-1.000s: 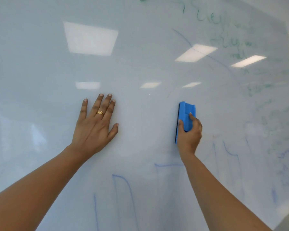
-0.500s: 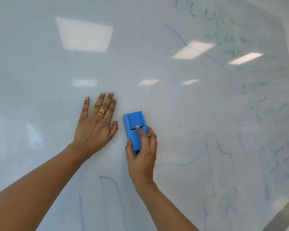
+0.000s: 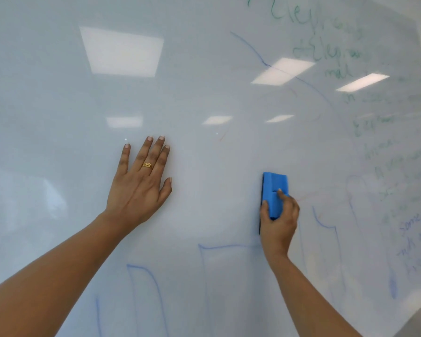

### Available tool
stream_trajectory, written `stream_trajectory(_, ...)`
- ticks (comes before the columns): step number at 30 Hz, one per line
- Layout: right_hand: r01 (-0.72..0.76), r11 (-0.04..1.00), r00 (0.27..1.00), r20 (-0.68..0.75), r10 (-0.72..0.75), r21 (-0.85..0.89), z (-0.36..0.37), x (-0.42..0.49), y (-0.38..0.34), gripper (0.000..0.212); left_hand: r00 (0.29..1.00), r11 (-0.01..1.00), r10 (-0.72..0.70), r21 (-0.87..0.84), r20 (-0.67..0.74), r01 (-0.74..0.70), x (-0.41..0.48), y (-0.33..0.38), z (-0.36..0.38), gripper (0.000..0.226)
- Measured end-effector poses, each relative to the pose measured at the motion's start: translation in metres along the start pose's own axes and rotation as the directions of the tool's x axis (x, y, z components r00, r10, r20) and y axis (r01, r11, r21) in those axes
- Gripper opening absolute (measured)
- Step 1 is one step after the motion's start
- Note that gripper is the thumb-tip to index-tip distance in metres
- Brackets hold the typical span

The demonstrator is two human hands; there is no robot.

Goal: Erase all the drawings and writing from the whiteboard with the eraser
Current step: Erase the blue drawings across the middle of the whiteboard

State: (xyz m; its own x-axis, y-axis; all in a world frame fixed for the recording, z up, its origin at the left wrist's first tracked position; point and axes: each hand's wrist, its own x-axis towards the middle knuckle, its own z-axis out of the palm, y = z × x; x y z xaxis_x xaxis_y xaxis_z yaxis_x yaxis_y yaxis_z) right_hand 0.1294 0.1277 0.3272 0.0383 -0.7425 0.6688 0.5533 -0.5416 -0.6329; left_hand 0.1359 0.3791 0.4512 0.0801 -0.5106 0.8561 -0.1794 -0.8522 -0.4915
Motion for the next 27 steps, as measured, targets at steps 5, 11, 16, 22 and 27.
stream_trajectory(5, -0.083, 0.996, 0.996, -0.027, 0.083, 0.03, 0.002, 0.007, 0.003, 0.04, 1.0, 1.0, -0.003, 0.019, 0.009, 0.003, 0.0, 0.001, 0.002, 0.062)
stream_trajectory(11, 0.12, 0.99, 0.992, 0.025, -0.122, 0.071, 0.027, -0.034, -0.03, 0.04, 1.0, 1.0, -0.005, 0.023, -0.006, 0.005, 0.0, 0.002, 0.002, 0.061)
stream_trajectory(16, 0.398, 0.915, 0.894, 0.197, -0.402, 0.059, 0.04, -0.081, -0.07, 0.04, 1.0, 1.0, 0.001, 0.02, -0.026, -0.001, 0.0, 0.003, 0.002, 0.059)
stream_trajectory(22, 0.484, 0.869, 0.832, 0.255, -0.493, 0.101, 0.038, -0.068, -0.067, 0.043, 0.999, 1.0, -0.011, 0.012, -0.031, 0.011, 0.002, 0.002, 0.0, 0.058)
stream_trajectory(27, 0.35, 0.931, 0.923, 0.133, -0.362, 0.105, 0.036, -0.018, -0.046, 0.041, 1.0, 0.999, -0.028, 0.02, -0.004, 0.028, 0.007, -0.002, -0.003, 0.061)
